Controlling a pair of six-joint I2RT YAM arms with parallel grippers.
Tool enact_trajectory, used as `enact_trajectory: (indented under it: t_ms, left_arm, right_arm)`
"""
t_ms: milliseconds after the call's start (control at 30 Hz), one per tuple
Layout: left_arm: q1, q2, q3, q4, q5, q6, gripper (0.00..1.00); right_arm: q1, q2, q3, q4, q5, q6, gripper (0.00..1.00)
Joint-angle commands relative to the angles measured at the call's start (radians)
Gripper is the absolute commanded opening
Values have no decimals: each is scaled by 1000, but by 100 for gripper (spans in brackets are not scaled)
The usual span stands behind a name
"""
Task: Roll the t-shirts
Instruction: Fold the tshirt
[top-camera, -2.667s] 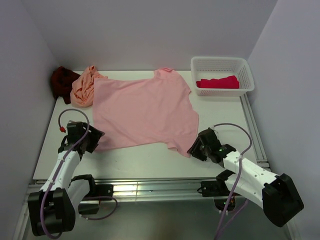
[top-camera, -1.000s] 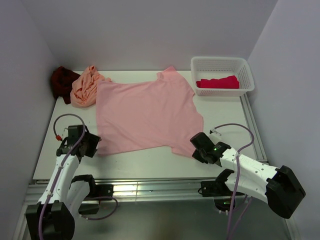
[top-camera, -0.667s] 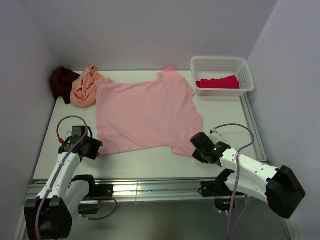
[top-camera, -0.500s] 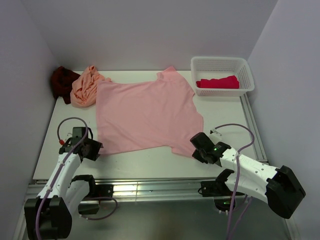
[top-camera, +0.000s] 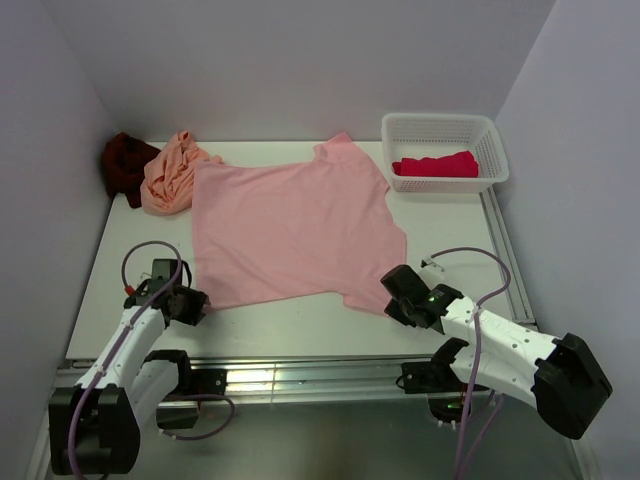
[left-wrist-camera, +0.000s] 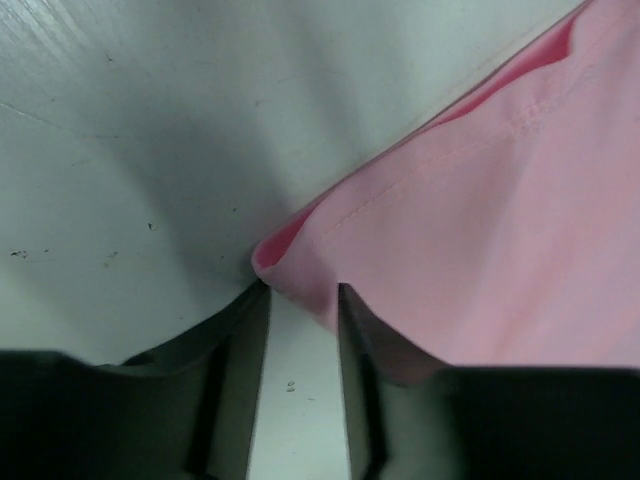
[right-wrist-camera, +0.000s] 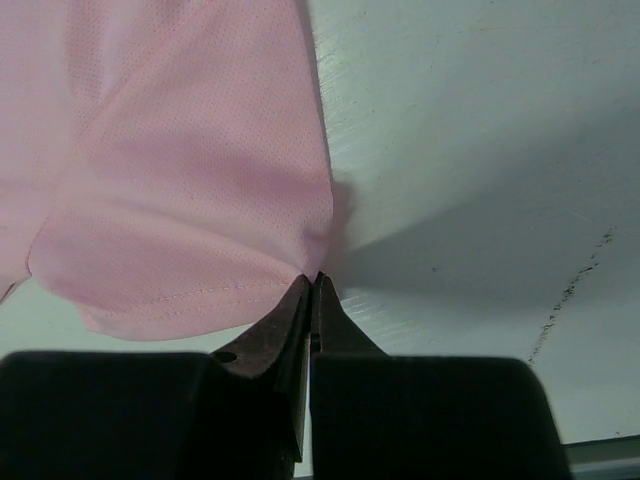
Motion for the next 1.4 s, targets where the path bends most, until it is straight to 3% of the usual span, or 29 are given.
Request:
enact_trajectory:
  t_ms: [0,133,167,200,267,700,1033,1367]
  left_arm:
    - [-5,14,-13,47,-6,-4,34]
    - [-6,10,-8,30,-56,-12,28]
    - [-6,5,-8,33,-55,-12,22]
    - [-6,2,-10,34,-49,-11,7]
    - [-6,-4,-12,31,-47,-15,1]
    - [-8,-125,44,-85,-20,-50,0]
    - [-8,-72,160,-148,-35,-44,0]
    - [-8,9,257,-145,-57,-29,0]
  right_arm:
    - [6,-20,25,-16,41,17,0]
    - [6,-33,29,-32,44,12,0]
    - [5,-34,32,-40,44,12,0]
    - [5,-37,37,-51,44,11,0]
    - [5,-43,57,-89,48,5,0]
    - [8,-194,144,-255,102,-40,0]
    - [6,-97,296,-273,140,-123,0]
    - [-54,7,385,-215,79,-239,0]
